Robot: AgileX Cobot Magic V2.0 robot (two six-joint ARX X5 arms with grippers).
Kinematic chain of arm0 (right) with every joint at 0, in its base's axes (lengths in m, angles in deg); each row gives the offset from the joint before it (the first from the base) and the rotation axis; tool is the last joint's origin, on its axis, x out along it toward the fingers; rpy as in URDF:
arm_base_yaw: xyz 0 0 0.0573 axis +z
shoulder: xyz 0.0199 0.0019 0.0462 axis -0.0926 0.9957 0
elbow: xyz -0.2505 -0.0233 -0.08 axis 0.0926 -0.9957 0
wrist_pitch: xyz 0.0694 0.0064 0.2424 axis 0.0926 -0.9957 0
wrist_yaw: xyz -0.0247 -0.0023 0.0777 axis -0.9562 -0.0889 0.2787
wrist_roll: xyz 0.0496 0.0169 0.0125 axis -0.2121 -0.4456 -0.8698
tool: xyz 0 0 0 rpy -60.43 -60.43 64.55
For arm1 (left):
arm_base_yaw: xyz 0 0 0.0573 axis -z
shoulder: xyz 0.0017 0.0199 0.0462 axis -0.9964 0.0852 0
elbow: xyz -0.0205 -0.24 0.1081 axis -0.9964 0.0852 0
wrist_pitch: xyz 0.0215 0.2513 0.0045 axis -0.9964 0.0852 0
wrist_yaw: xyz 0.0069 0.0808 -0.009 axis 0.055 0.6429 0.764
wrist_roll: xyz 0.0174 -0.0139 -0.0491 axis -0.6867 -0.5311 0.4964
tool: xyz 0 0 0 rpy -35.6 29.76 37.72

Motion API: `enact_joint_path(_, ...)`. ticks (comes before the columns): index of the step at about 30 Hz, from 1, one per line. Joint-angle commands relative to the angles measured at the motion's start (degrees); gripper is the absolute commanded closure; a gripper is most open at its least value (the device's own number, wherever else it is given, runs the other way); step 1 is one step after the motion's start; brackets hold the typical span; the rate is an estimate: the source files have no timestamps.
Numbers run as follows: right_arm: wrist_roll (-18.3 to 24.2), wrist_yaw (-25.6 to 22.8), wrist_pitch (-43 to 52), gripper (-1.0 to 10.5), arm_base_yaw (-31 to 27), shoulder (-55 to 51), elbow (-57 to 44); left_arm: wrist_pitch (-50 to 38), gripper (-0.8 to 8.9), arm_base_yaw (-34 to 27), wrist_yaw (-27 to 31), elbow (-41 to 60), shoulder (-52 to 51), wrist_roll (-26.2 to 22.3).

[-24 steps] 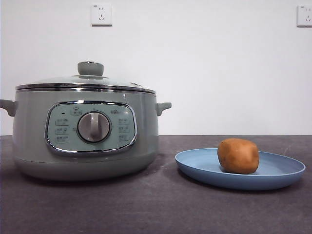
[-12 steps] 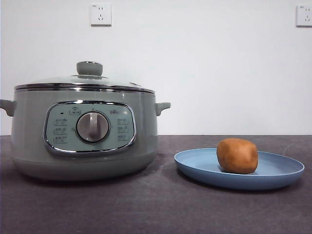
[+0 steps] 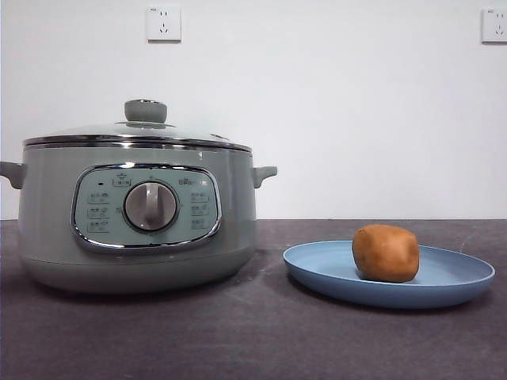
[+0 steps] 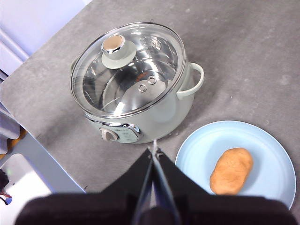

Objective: Take the potato out from the steamer,put the potato on the plate,close the lid

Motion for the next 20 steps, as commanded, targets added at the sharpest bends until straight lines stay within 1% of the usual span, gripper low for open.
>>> enact_joint_path(1,0.26,0.02,0.2,9.5,-0.04,0.07,-0.15,2.19,8.17,0.11,-0.13,0.2,0.26,-0.09)
enact_joint_path(7,0.26,0.02,0.17,9.5,-0.04,0.07,-0.15,1.7,8.17,-0.28,-0.09,0.2,-0.68,-0.17)
enact_joint_path(8,0.26,0.02,0.15,9.5,-0.04,0.07,-0.15,0.55,8.17,-0.52,0.02,0.2,-1.38,-0.28)
enact_joint_path(12,0.26,0.04,0.17,9.5,-0.02,0.07,-0.15,-1.66,8.17,-1.81,1.86,0.5,-4.79,-0.13)
enact_joint_path(15,0.26,0.04,0.17,9.5,-0.02,0.07,-0.15,-3.26,8.17,-1.81,5.33,2.86,-8.35,0.17)
enact_joint_path(17,0.26,0.02,0.15,9.5,-0.02,0.07,-0.15,-5.33,8.17,-1.84,7.82,6.34,-11.23,1.49)
enact_joint_path(20,0.26,0.04,0.15,9.5,-0.02,0.07,-0.15,-11.17,8.17,-2.23,12.13,15.34,-17.46,4.44)
